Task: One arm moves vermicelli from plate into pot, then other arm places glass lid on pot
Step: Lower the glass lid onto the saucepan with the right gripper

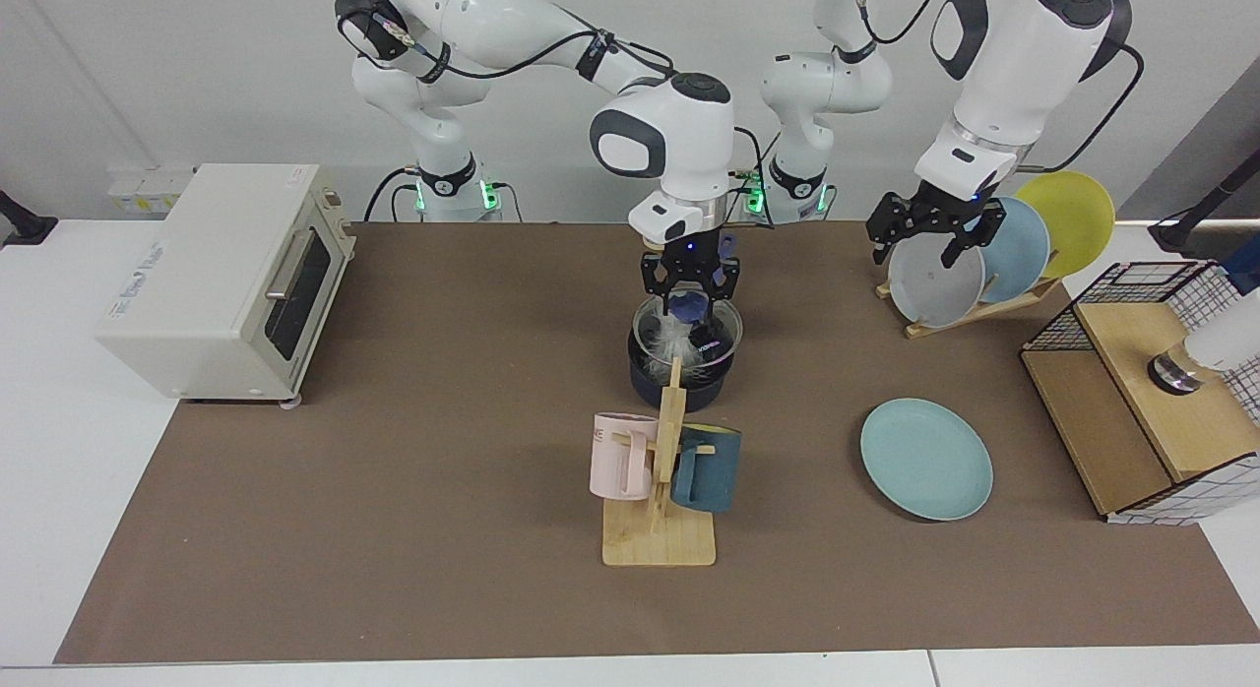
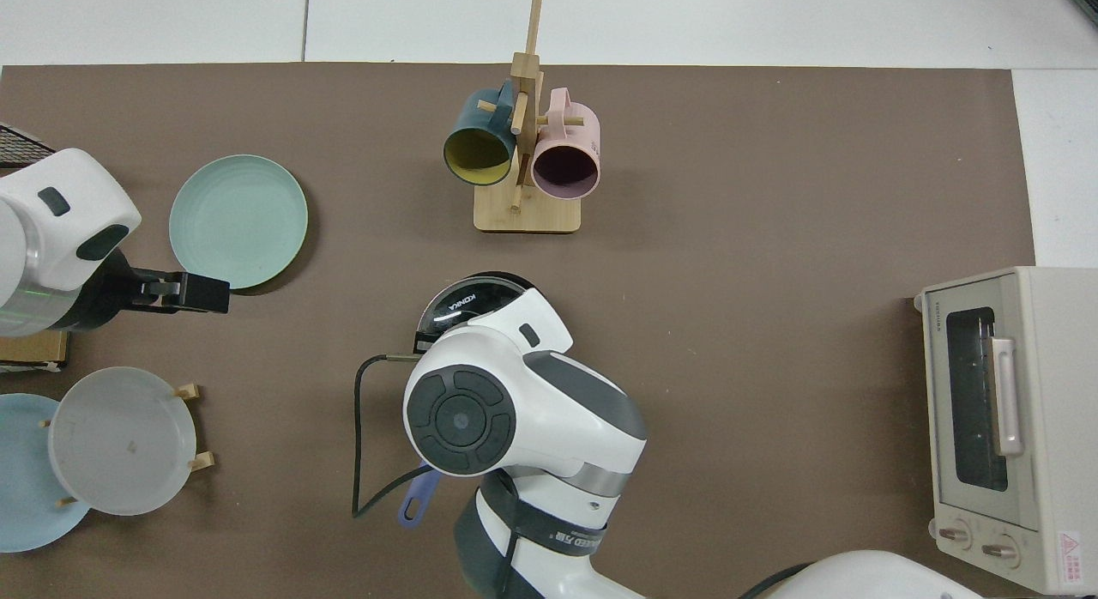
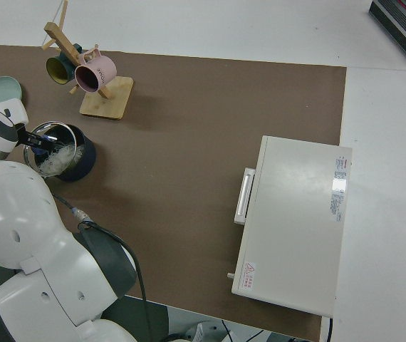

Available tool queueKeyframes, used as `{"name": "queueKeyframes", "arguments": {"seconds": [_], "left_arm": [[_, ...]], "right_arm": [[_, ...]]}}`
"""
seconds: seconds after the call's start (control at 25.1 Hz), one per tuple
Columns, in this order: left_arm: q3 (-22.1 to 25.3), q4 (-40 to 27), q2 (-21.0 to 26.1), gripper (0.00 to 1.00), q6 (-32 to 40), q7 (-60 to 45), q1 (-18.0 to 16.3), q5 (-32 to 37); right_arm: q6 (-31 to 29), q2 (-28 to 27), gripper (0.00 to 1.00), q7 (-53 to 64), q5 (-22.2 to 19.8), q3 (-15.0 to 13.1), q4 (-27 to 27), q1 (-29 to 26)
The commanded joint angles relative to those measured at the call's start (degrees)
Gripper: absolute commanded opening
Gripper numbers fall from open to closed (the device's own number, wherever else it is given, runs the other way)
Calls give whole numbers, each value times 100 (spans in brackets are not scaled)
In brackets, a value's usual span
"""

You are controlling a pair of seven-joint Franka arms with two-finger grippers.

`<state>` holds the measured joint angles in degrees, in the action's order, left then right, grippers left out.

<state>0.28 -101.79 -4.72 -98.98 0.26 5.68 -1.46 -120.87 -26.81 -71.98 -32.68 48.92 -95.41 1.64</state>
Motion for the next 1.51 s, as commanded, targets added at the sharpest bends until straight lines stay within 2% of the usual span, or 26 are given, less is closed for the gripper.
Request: {"name": "queueKeyframes", "arguments": {"seconds": [0.0,0.4,0.8,1.47], "left_arm": [[33,10,-65,100,63,88,21,-65],[33,10,-65,100,72,88,21,-65],[33,10,-65,100,72,88,21,-65],[33,10,-64,100,72,88,21,-65]], "right_arm": [[-376,10,0,-193,-273,56,-189,-208],[-517,-219,0,-202,-441,39,-163,-261],[-429,-263,0,-211,-362,48,-189,-244],[28,-342,0,-211,-397,39,-215,-208]]}}
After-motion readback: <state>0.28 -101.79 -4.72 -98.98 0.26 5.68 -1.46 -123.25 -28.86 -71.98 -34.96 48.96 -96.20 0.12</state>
